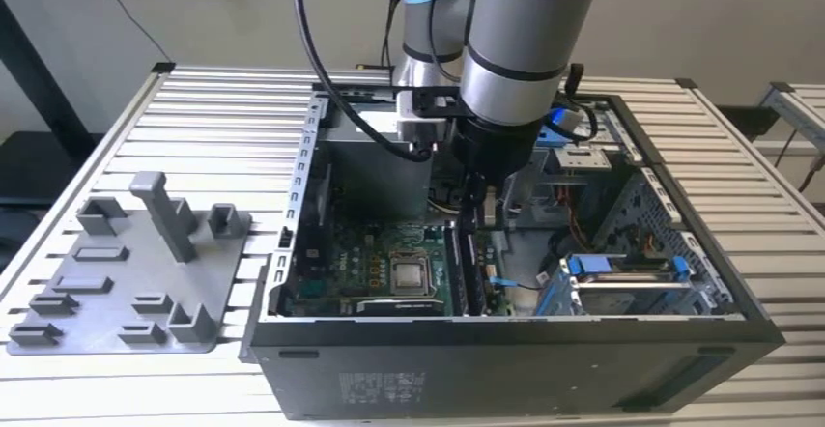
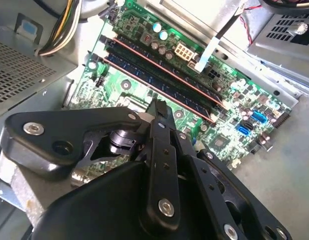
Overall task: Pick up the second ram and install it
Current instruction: 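Press down the second ram until it locks into place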
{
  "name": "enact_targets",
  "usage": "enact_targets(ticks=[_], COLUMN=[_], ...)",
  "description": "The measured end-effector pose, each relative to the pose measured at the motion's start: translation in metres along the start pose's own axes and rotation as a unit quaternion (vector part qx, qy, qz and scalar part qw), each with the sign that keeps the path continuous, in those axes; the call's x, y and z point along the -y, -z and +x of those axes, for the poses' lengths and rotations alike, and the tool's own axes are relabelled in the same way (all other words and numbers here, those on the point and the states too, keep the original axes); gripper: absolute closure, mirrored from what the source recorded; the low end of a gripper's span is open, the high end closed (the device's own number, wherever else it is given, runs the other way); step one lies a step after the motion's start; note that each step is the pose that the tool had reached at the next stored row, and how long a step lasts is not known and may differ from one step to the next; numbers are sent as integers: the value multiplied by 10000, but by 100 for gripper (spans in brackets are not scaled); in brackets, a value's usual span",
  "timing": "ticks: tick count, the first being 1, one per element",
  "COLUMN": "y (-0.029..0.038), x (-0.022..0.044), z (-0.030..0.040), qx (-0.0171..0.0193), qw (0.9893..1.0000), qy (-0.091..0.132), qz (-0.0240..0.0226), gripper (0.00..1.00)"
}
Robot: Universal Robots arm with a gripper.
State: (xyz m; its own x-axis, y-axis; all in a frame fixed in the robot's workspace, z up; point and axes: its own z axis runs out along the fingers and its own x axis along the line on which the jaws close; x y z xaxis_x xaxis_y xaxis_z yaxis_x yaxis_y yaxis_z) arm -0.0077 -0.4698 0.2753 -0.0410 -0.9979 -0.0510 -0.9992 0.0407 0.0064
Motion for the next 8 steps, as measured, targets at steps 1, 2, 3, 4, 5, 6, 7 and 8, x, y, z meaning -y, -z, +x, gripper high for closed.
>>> enact_targets(ticks=[1,2,3,4,5,6,7,8], y=[2,3,6,8,10,12,14,16], x=[0,0,0,0,0,0,0,0], z=[0,0,0,0,-1,-1,-1,-1], qx=[0,1,0,0,0,0,0,0], qw=[10000,10000,10000,10000,10000,10000,10000,10000], qy=[0,0,0,0,0,0,0,0], qz=[0,0,0,0,0,0,0,0], gripper=[89,89,89,89,89,89,89,89])
